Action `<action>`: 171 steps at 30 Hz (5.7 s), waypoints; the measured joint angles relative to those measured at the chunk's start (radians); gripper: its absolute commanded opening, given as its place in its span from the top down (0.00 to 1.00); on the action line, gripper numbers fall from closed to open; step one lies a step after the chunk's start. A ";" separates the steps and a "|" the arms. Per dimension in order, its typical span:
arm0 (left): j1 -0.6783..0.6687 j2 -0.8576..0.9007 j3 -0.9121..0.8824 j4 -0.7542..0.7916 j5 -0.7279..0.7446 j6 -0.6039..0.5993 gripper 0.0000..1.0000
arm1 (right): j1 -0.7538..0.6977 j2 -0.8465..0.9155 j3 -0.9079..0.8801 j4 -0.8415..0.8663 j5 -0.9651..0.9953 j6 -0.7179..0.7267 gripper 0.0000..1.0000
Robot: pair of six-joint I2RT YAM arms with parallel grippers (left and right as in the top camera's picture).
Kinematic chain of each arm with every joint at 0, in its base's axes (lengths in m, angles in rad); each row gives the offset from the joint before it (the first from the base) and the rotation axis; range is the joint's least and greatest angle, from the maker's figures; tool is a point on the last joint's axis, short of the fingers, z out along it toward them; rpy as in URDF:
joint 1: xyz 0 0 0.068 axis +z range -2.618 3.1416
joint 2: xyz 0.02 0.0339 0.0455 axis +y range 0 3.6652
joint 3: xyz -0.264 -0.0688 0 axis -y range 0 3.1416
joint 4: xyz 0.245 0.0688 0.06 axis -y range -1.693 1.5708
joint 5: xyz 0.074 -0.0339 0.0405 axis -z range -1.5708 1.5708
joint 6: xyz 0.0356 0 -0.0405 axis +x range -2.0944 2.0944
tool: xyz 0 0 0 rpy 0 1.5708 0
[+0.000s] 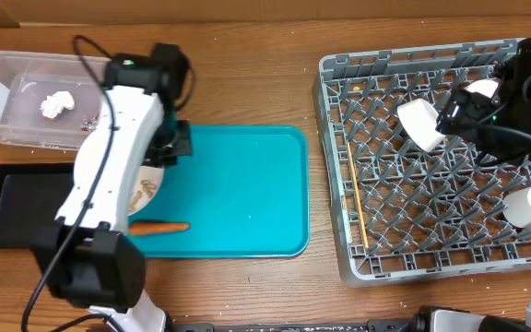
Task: Sort waste into correct bins and load items into the dishwasher
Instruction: 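Tip the plate over the black tray to dump rice and shells, then carry the empty plate back and set it on the teal tray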
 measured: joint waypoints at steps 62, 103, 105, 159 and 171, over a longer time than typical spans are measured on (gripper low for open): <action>0.861 -0.014 -0.126 0.190 0.760 0.506 0.96 | 0.000 0.000 0.000 -0.037 0.004 0.000 0.10; 1.030 -0.014 -0.145 0.137 1.126 0.654 0.96 | 0.000 0.000 0.000 -0.038 0.005 0.000 0.10; 1.030 -0.014 -0.145 0.132 1.126 0.654 0.96 | 0.000 0.000 0.000 -0.038 0.005 0.000 0.10; -0.484 0.183 -0.145 0.371 0.178 0.063 0.59 | 0.000 0.000 0.000 -0.053 0.023 0.000 0.10; -0.391 0.119 -0.080 0.243 0.090 0.024 0.42 | 0.001 0.000 0.000 -0.037 -0.012 -0.014 0.06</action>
